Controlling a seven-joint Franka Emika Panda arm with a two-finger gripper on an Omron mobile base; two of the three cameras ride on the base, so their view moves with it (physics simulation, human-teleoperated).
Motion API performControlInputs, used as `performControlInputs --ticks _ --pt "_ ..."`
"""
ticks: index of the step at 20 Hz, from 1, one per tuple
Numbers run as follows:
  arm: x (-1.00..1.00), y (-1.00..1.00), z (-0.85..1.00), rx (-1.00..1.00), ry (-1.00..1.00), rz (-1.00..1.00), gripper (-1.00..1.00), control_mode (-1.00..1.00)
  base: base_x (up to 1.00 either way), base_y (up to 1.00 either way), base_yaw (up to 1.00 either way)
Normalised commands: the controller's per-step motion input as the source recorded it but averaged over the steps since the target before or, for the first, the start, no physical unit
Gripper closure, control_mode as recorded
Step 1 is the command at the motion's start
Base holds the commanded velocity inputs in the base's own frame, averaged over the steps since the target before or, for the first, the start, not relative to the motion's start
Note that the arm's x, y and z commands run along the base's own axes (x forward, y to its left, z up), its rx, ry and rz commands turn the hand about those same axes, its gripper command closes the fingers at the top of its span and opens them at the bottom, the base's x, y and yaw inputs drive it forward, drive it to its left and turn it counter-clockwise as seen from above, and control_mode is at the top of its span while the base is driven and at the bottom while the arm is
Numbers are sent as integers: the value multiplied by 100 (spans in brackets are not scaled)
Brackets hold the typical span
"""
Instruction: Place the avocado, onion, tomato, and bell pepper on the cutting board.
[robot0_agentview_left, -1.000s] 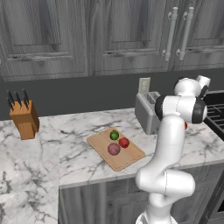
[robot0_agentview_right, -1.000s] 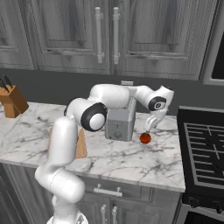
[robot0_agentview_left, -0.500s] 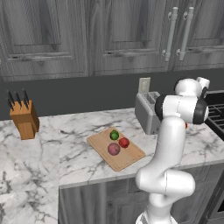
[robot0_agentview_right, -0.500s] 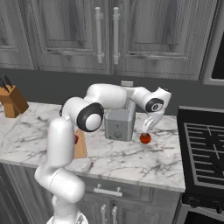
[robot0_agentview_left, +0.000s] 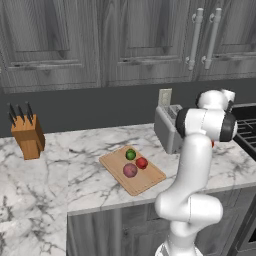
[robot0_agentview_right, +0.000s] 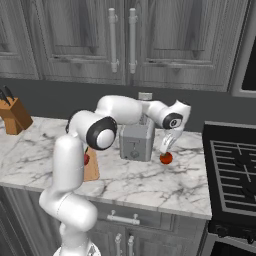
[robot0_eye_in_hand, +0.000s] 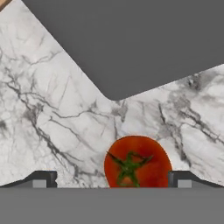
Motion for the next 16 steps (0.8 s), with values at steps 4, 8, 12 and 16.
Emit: performControlInputs --ticks 4,8,12,16 --pt "30 0 -17 0 1 7 -100 -100 0 0 0" --pt "42 -4 -18 0 3 6 -100 -100 0 0 0" --pt "15 -27 -15 0 1 5 -100 -100 0 0 0" --pt "0 -44 -8 0 0 4 -100 -100 0 0 0"
